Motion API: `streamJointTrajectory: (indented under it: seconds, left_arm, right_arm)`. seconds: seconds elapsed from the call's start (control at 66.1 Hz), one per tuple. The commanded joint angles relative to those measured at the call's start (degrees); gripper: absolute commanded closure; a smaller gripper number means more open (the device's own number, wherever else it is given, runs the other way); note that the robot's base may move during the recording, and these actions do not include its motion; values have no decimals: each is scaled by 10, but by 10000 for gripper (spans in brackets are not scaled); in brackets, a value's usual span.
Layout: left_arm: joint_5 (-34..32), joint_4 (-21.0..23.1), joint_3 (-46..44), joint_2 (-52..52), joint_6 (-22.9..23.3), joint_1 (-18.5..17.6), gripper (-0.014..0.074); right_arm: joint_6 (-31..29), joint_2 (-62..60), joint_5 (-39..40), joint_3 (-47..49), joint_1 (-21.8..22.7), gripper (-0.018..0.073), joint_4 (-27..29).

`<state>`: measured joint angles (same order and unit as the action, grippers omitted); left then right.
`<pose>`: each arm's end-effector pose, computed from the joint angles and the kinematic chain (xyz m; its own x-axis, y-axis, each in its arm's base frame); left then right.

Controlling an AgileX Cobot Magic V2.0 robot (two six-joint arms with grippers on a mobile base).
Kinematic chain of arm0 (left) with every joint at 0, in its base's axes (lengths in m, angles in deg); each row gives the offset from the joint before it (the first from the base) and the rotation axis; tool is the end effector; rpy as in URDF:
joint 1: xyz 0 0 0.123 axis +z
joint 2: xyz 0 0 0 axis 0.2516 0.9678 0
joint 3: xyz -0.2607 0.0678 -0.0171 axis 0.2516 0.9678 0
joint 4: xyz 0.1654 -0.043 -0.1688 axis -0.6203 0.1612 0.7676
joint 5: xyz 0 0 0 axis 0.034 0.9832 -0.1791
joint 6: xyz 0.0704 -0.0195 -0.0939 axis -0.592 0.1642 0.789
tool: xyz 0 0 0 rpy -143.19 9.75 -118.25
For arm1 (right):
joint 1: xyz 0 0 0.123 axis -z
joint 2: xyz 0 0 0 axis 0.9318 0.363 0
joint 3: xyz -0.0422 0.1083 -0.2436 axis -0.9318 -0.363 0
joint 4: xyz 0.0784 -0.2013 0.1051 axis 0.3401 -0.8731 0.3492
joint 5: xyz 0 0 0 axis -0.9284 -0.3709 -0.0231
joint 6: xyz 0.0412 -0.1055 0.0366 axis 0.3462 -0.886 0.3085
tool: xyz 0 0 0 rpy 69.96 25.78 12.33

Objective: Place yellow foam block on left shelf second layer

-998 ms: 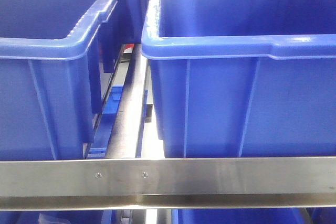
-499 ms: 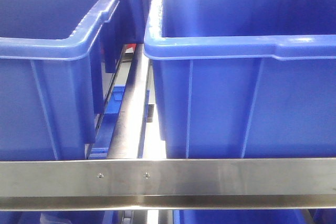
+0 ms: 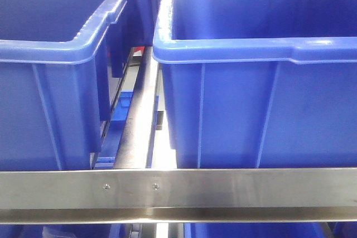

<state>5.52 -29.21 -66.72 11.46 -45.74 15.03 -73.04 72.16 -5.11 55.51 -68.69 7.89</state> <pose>0.0875 0.0043 0.1993 -0.0403 0.0270 -0.9988 -0.0365 0.9989 0.0284 0.0883 0.0025 0.1900 -0.0635 -0.0422 -0.9971 -0.0235 0.9989 -0.0407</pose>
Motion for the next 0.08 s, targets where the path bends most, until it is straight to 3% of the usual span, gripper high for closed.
streamJointTrajectory:
  seconds: [0.0, 0.061]
  left_arm:
    - [-49, 0, 15, -8, 2, 1, 460]
    - [-49, 0, 15, -8, 2, 1, 460]
  right_arm:
    - [0, -11, 47, 12, 4, 504, 4]
    - [0, -11, 47, 12, 4, 504, 4]
